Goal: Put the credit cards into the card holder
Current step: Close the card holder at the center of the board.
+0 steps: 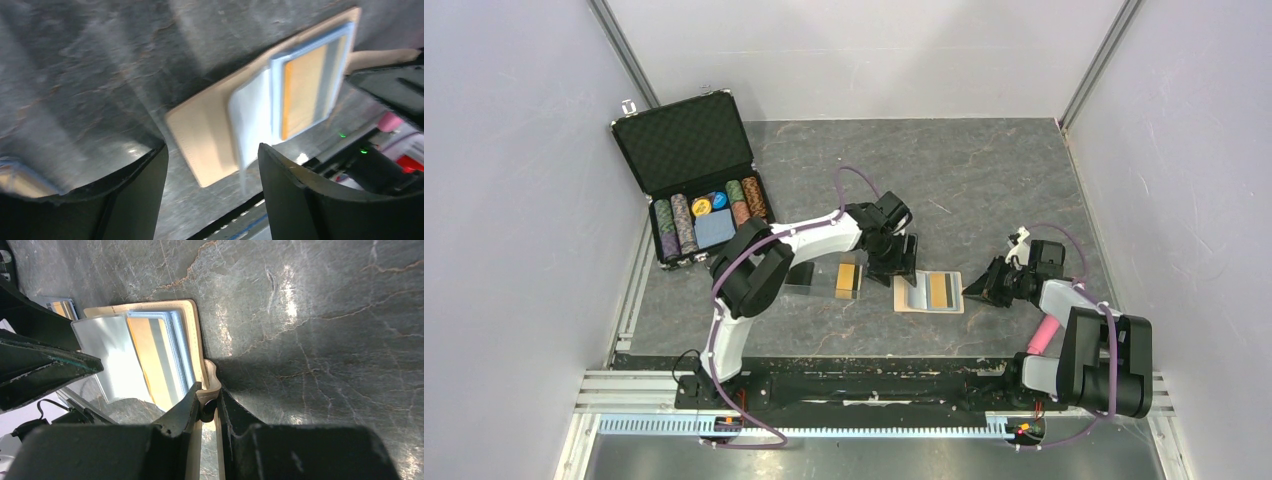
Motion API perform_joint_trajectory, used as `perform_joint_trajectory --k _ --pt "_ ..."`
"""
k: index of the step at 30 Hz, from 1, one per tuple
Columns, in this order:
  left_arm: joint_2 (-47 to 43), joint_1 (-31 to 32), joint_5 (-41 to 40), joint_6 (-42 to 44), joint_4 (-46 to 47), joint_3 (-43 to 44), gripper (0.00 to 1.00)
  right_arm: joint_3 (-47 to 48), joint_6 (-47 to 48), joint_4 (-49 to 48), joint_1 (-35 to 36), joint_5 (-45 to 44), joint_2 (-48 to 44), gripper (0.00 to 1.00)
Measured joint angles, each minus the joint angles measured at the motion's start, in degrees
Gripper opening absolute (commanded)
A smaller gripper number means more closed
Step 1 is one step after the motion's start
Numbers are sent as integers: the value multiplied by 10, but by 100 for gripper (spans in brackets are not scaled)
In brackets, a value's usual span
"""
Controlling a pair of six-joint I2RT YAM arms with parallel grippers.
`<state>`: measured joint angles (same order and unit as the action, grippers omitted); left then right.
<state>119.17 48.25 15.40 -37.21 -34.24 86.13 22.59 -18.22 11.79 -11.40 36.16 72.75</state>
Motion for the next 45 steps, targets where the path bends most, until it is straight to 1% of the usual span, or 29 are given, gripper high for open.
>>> perform_joint_trajectory --k 5,10,11,13,16,21,26,31,37,39,40,42,44,45 --pt "0 1 55 -35 67 -20 72 0 0 -1 -1 3 3 0" --pt "-3 0 83 -50 124 -46 63 0 0 -2 -3 7 5 0" --pt "-6 0 88 -53 134 -53 60 0 0 -2 -3 7 5 0" --pt "-16 0 94 -63 157 -70 57 0 0 -2 -3 7 6 0" --pt "-36 0 108 -74 186 -86 56 0 3 -3 -4 11 8 0" --pt "-66 4 141 -89 247 -89 55 1 8 -3 -4 23 17 0" --pt "-64 15 181 -106 310 -89 53 2 9 -4 5 36 26 0" --pt "-24 27 211 -123 334 -84 49 8 8 -3 31 48 42 0" --pt "10 30 212 -127 314 -83 41 9 7 -4 52 56 49 0" --pt "12 30 211 -127 302 -83 38 10 7 -3 52 56 50 3" --pt "12 30 209 -127 296 -83 34 10 7 -3 52 56 50 4" --pt "12 30 207 -126 289 -83 24 10 7 -3 52 56 50 8" --pt "12 30 203 -123 277 -82 11 12 8 0 53 56 50 22" --pt "12 30 200 -121 269 -81 7 13 9 2 53 56 50 29"
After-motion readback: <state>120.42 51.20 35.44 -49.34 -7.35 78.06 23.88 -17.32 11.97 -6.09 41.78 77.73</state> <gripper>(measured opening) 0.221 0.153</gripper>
